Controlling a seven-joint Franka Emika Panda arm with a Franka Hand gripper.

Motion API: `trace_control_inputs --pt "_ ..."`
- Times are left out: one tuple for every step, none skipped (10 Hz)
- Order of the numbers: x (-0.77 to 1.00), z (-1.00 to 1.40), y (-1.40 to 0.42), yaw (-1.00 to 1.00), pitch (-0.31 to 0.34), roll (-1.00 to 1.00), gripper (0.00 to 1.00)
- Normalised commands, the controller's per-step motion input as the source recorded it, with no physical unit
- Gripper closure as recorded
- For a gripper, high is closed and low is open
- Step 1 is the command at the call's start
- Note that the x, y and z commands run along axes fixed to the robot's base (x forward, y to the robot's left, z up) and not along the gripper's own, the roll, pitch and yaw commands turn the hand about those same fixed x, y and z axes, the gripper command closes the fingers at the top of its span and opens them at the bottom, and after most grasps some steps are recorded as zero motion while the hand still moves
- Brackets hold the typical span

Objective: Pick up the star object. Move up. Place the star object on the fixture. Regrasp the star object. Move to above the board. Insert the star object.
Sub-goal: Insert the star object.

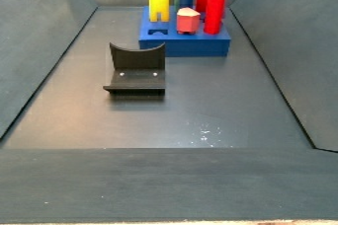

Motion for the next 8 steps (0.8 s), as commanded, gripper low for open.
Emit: trace_control_inputs --pt "-0.01 0.04 0.02 -0.72 0.000 -0.07 1.00" --pt "0.01 0.00 0.00 -1.00 -0.030 -0.09 1.00" --pt "0.07 0.01 0.00 -0.94 -0.077 -0.15 1.00" --pt "0.08 0.00 0.00 -0.91 -0.154 -0.17 1.00" --pt "0.09 0.00 0.00 -0.84 -0.207 -0.21 1.00" --pt "0.09 0.00 0.00 -0.84 -0.213 -0.21 1.00" --pt "0.10 -0.05 0.00 -0.84 -0.229 -0.18 1.00" --pt "0.37 -0.30 0.19 -0.72 -0.184 -0.07 1.00"
